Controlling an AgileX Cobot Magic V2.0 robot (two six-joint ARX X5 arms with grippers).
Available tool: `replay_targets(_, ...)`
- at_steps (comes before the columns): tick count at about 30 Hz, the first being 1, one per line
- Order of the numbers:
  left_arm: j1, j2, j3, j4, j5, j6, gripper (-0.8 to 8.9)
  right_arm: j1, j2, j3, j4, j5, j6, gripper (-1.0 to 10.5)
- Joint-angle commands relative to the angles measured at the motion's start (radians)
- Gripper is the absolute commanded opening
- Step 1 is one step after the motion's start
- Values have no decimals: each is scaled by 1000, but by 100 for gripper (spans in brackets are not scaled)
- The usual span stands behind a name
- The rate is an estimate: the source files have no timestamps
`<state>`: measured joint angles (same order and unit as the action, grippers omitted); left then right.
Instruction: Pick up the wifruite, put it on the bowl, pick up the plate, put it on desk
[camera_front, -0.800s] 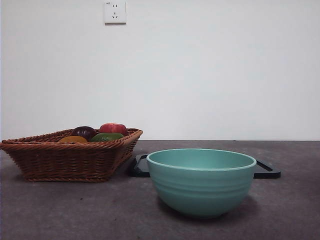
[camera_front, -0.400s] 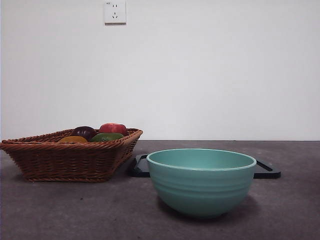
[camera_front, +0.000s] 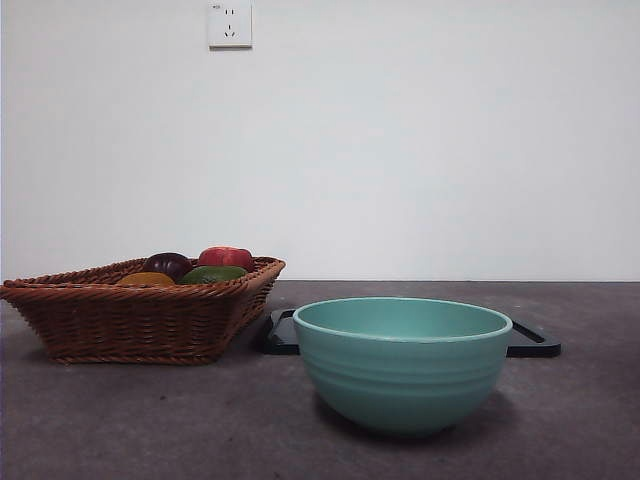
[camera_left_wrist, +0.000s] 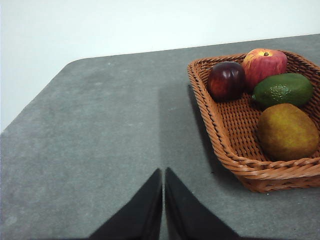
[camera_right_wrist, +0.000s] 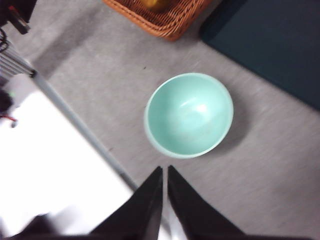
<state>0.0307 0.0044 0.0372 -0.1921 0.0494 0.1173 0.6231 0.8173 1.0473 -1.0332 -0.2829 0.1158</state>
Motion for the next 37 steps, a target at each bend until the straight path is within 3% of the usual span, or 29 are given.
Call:
replay_targets(1, 3, -1, -20, -9, -2, -3, 8, -31, -23, 5, 92, 62, -119, 5)
replay_targets(4, 3, -1, -20, -9, -2, -3, 8, -136, -68, -43, 255, 55, -162, 5)
replay_targets(9, 3, -1, -20, -9, -2, -3, 8, -366, -193, -236, 539, 50, -169, 5)
replay_targets(12, 3, -1, -20, -9, -2, -3, 8, -489, -345, -475, 800, 66, -187, 5)
replay_targets(16, 3, -1, -20, -9, -2, -3, 8, -544, -537, -731, 984, 133, -187, 5)
replay_targets(24, 3, -1, -20, -9, -2, -3, 8, -582, -746, -969, 1041, 187, -172, 5)
replay_targets(31, 3, -1, -20, -9, -2, -3, 8, -620, -787, -1034, 1036, 186, -149, 5)
replay_targets(37, 3, -1, -20, -9, -2, -3, 8, -636, -814, -1036, 940, 187, -150, 5)
